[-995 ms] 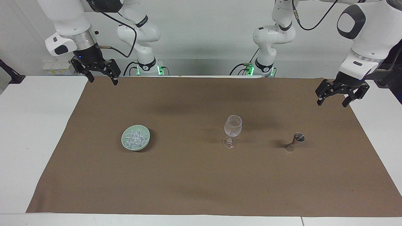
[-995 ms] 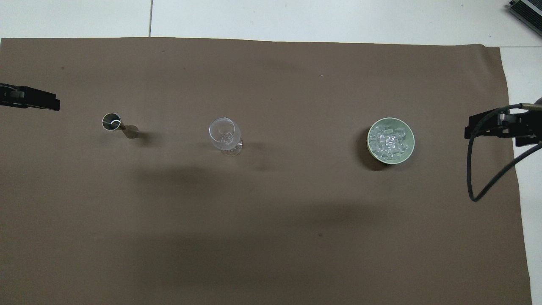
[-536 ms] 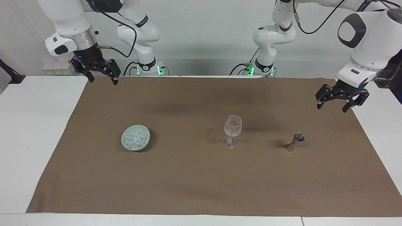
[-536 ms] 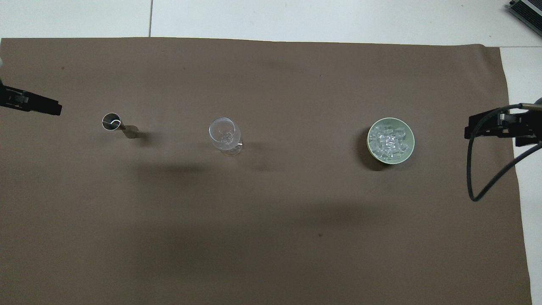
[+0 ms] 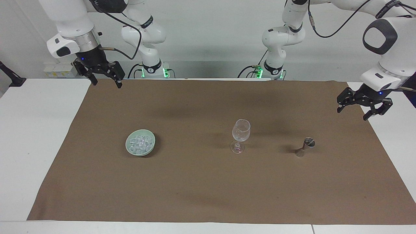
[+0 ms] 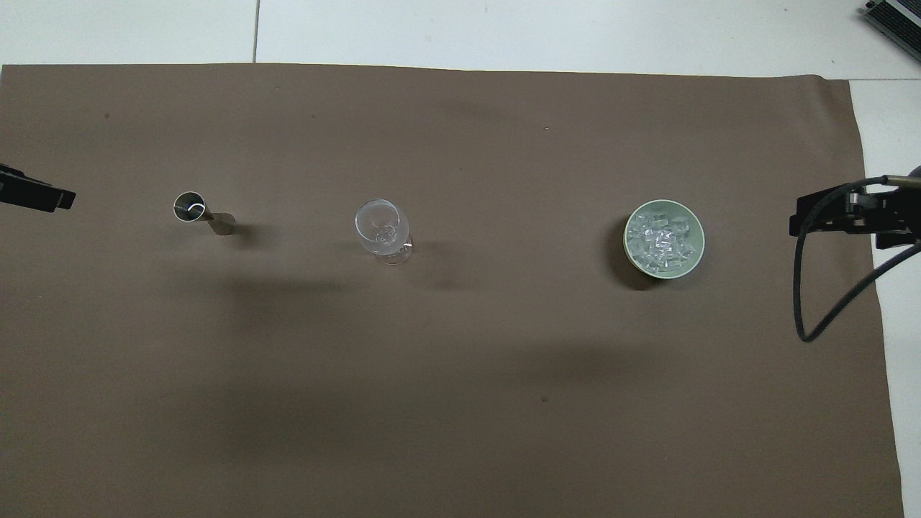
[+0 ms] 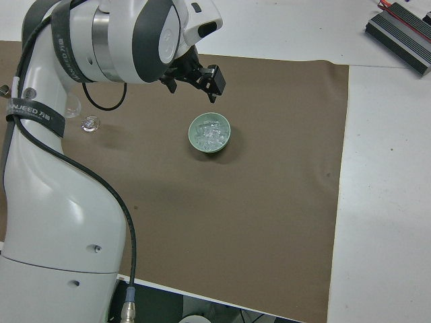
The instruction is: Pour wine and add ice with both arms
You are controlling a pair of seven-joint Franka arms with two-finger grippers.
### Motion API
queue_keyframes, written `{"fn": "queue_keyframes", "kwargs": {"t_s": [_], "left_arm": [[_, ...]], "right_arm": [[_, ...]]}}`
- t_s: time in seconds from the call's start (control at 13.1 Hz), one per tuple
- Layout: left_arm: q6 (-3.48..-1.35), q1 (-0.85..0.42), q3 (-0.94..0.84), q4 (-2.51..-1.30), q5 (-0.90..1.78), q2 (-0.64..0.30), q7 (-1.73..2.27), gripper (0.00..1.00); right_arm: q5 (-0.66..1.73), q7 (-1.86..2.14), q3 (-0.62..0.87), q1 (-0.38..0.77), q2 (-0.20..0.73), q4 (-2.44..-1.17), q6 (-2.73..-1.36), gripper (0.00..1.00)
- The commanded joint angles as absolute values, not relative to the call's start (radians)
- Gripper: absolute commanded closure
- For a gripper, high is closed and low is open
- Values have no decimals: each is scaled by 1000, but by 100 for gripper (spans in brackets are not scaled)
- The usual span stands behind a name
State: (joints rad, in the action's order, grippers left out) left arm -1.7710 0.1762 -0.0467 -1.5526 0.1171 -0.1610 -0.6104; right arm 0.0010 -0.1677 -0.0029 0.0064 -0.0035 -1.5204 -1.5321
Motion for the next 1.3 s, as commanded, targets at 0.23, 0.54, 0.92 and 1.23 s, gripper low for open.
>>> {"fn": "queue_keyframes", "kwargs": {"t_s": [0.23,0.54,0.92,1.23], "left_arm": [[-1793,268,-52,-1545,285,-305,-917,0],[-1793,340,-51,-1551,529,-386,-1234,0],[-1772,408,-55,-1574,745,-482,-1705,0],[-1706,431,-67,-1568,895,-578,-1951,0]], "right_arm": [[21,-178,2,-3,-3,-1525,-1543,0],[21,-178,2,-3,-3,-1525,-1543,0],[21,-178,2,-3,-3,-1525,-1543,0],[21,-178,2,-3,-3,-1525,-1543,0]]}}
